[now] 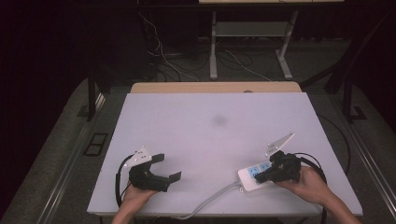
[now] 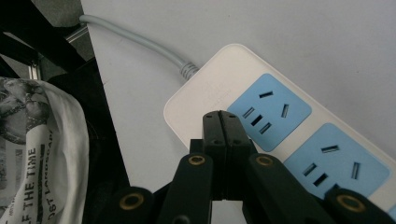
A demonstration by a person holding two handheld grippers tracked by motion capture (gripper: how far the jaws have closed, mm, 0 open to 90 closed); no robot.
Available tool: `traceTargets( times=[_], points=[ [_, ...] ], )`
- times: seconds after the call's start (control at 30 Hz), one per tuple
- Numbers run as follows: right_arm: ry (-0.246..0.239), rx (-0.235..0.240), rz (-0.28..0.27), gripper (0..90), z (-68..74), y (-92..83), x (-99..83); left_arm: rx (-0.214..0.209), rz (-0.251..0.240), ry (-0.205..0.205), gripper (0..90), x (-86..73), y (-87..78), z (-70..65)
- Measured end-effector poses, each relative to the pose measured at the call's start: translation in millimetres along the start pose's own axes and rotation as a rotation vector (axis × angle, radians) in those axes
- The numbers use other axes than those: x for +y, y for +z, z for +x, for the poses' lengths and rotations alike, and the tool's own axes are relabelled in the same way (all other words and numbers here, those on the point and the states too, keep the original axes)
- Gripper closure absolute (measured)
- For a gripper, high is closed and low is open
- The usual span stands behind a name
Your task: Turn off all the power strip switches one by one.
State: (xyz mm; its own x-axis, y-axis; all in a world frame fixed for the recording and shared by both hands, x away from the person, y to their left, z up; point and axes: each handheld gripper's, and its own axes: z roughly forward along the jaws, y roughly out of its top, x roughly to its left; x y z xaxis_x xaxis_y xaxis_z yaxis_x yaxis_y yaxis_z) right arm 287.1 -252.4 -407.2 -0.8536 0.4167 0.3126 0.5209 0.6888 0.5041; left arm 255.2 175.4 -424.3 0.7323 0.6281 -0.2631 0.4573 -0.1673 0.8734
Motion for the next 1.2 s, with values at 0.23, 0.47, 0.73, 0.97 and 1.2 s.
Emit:
traceTargets(
  times=[0.23, 0.47, 0.73, 0.97, 1.2],
  points=[
    [0.005, 0.001, -0.004, 90.0, -2.8, 1.5, -3.1, 0.0, 0.002, 0.002, 0.0, 0.0, 0.0, -0.2],
    [-0.005, -0.008, -0.003, 90.0, -1.5, 1.7, -3.2, 0.0, 0.0, 0.002, 0.0, 0.0, -0.1, -0.6],
    [0.011, 0.01, 0.0, 90.0, -4.0, 1.9, -3.3, -0.002, 0.0, 0.005, 0.0, 0.0, 0.5, -1.3],
    [0.011, 0.016, 0.002, 90.0, -5.0, 2.0, -3.4, -0.001, -0.001, 0.004, 0.0, 0.0, 0.2, -1.6],
    [0.018, 0.029, 0.015, 90.0, -6.1, 2.7, -3.5, -0.003, 0.006, 0.006, 0.0, -0.4, 0.5, -1.2]
  ],
)
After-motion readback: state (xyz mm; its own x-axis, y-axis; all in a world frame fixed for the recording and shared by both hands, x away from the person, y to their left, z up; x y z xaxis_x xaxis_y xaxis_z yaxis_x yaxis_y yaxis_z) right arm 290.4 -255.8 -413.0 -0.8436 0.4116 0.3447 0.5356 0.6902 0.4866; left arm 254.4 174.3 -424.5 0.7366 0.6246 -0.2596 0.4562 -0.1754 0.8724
